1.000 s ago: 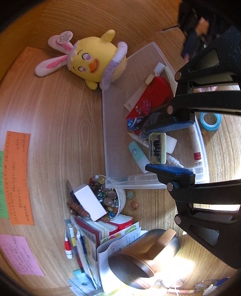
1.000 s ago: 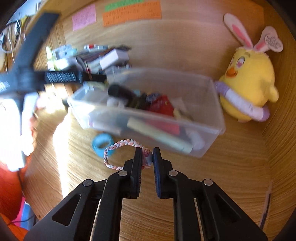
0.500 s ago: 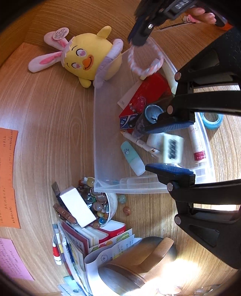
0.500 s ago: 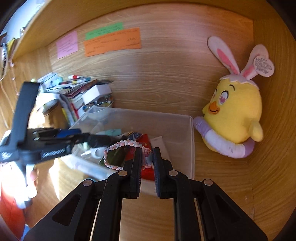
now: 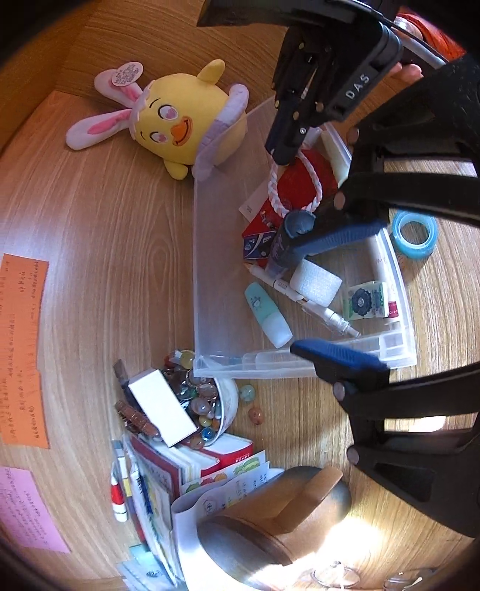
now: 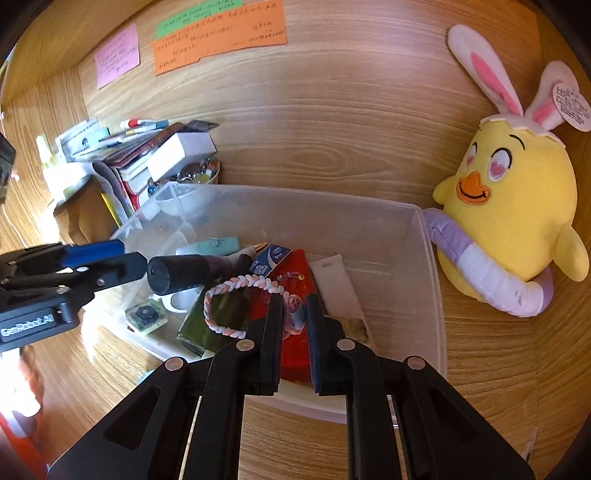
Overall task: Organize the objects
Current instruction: 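Carry the bracelet and tile over the clear box and open both tools, then move both open tools back toward the blue tape roll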
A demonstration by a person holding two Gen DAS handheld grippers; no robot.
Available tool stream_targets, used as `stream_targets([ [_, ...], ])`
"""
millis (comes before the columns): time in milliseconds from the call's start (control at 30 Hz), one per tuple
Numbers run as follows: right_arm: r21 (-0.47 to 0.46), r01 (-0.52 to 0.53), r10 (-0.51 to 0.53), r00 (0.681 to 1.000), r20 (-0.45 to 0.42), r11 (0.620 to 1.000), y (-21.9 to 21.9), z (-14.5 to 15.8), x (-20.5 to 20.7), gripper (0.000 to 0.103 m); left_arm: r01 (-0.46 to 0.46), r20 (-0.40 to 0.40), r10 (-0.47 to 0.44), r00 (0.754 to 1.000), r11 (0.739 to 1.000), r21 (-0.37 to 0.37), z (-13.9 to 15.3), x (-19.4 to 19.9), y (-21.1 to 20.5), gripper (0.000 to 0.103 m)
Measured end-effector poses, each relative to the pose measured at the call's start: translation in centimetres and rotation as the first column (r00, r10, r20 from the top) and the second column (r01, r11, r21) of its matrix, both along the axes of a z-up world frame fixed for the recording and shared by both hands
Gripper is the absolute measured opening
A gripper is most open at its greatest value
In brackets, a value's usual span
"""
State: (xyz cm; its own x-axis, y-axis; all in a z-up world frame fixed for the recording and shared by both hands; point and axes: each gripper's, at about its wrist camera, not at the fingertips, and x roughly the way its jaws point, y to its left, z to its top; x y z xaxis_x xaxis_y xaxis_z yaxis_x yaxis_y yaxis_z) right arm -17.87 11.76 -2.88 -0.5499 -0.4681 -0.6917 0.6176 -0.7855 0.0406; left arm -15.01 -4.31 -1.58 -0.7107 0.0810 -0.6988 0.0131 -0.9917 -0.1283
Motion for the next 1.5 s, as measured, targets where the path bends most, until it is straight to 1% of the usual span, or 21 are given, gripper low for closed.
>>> stream_targets([
  [33, 0.004, 0.0, 0.0, 1.0, -0.004, 1.0, -0.1, -0.1, 0.0, 0.011, 0.001, -0.008, -0.001, 1.0, 1.0, -0.004, 0.1, 0.2, 0.1, 0.057],
  [167, 0.036, -0.001, 0.001, 1.0, -0.022, 0.999, -0.4, -0.2, 0.2, 0.012, 0.005, -0.039, -0.006, 0.999, 1.0, -0.018, 0.5, 0.8, 0.5, 0.061],
  [233, 0.042, 0.003, -0.002, 1.0, -0.029, 0.999, -0.4, -0.1, 0.3, 0.019, 0.006, -0.045, -0.007, 0.999, 1.0, -0.018, 0.7, 1.0, 0.6, 0.065],
  [300, 0.042, 0.008, -0.006, 0.999, -0.04, 0.999, -0.3, 0.2, 0.5, 0.035, 0.007, -0.049, -0.008, 0.999, 1.0, -0.017, 0.8, 1.4, 0.6, 0.066],
  [333, 0.041, 0.011, -0.009, 0.999, -0.044, 0.999, -0.2, 0.4, 0.6, 0.039, 0.007, -0.051, -0.008, 0.999, 1.0, -0.014, 1.0, 1.6, 0.6, 0.067],
  [400, 0.027, 0.014, -0.012, 0.999, -0.043, 1.0, 0.1, 0.8, 0.9, 0.054, 0.007, -0.053, -0.007, 0.999, 1.0, -0.006, 1.3, 2.1, 0.4, 0.07],
  [433, 0.016, 0.014, -0.013, 0.999, -0.045, 1.0, 0.3, 1.1, 1.1, 0.057, 0.004, -0.055, -0.005, 0.998, 1.0, -0.003, 1.4, 2.4, 0.4, 0.072],
  [467, 0.003, 0.013, -0.013, 0.999, -0.049, 1.0, 0.6, 1.4, 1.5, 0.062, 0.001, -0.062, -0.001, 0.998, 1.0, -0.004, 1.6, 2.7, 0.3, 0.075],
  [500, -0.005, 0.012, -0.013, 0.998, -0.055, 1.0, 0.8, 1.7, 1.8, 0.065, -0.004, -0.071, 0.003, 0.998, 1.0, -0.009, 1.8, 3.2, 0.2, 0.079],
  [533, -0.01, 0.011, -0.012, 0.998, -0.061, 1.0, 0.9, 1.9, 2.0, 0.067, -0.008, -0.078, 0.007, 0.997, 1.0, -0.017, 2.0, 3.6, 0.2, 0.08],
  [667, -0.026, -0.007, 0.005, 0.996, -0.085, 1.0, 1.4, 2.7, 3.6, 0.074, -0.012, -0.087, 0.007, 0.996, 0.998, -0.062, 2.4, 5.0, 0.3, 0.081],
  [700, -0.027, -0.015, 0.013, 0.996, -0.086, 1.0, 1.4, 2.8, 4.1, 0.075, -0.012, -0.084, 0.006, 0.996, 0.998, -0.069, 2.3, 5.3, 0.2, 0.082],
  [800, -0.028, -0.045, 0.042, 0.996, -0.083, 0.999, 1.3, 2.8, 5.3, 0.076, -0.019, -0.07, 0.013, 0.997, 0.996, -0.082, 1.8, 6.1, 0.1, 0.093],
  [900, -0.017, -0.078, 0.076, 0.995, -0.069, 0.997, 0.8, 2.2, 6.6, 0.076, -0.025, -0.05, 0.02, 0.999, 0.994, -0.104, 1.0, 6.8, -0.2, 0.093],
  [1000, 0.011, -0.109, 0.109, 0.993, -0.05, 0.994, 0.0, 1.1, 7.7, 0.076, -0.031, -0.025, 0.028, 0.999, 0.994, -0.106, 0.1, 7.4, -0.7, 0.093],
  [1200, 0.058, -0.167, 0.167, 0.986, 0.012, 0.984, -2.1, -1.6, 8.5, 0.076, -0.036, 0.046, 0.039, 0.998, 0.997, -0.07, -2.0, 7.7, -1.7, 0.093],
  [1300, 0.106, -0.184, 0.183, 0.983, 0.019, 0.977, -3.5, -2.9, 8.5, 0.076, -0.039, 0.068, 0.043, 0.997, 0.997, -0.062, -2.7, 7.8, -1.8, 0.093],
  [1367, 0.11, -0.201, 0.197, 0.979, 0.043, 0.973, -4.2, -3.7, 8.3, 0.076, -0.042, 0.079, 0.046, 0.996, 0.998, -0.053, -3.2, 7.8, -1.9, 0.093],
  [1467, 0.101, -0.228, 0.22, 0.972, 0.089, 0.968, -4.8, -4.5, 8.0, 0.071, -0.049, 0.085, 0.052, 0.995, 0.998, -0.037, -3.7, 7.8, -1.9, 0.093],
  [1500, 0.099, -0.232, 0.223, 0.97, 0.094, 0.968, -4.9, -4.6, 7.9, 0.062, -0.051, 0.085, 0.053, 0.995, 0.998, -0.03, -3.8, 7.8, -1.9, 0.093],
])
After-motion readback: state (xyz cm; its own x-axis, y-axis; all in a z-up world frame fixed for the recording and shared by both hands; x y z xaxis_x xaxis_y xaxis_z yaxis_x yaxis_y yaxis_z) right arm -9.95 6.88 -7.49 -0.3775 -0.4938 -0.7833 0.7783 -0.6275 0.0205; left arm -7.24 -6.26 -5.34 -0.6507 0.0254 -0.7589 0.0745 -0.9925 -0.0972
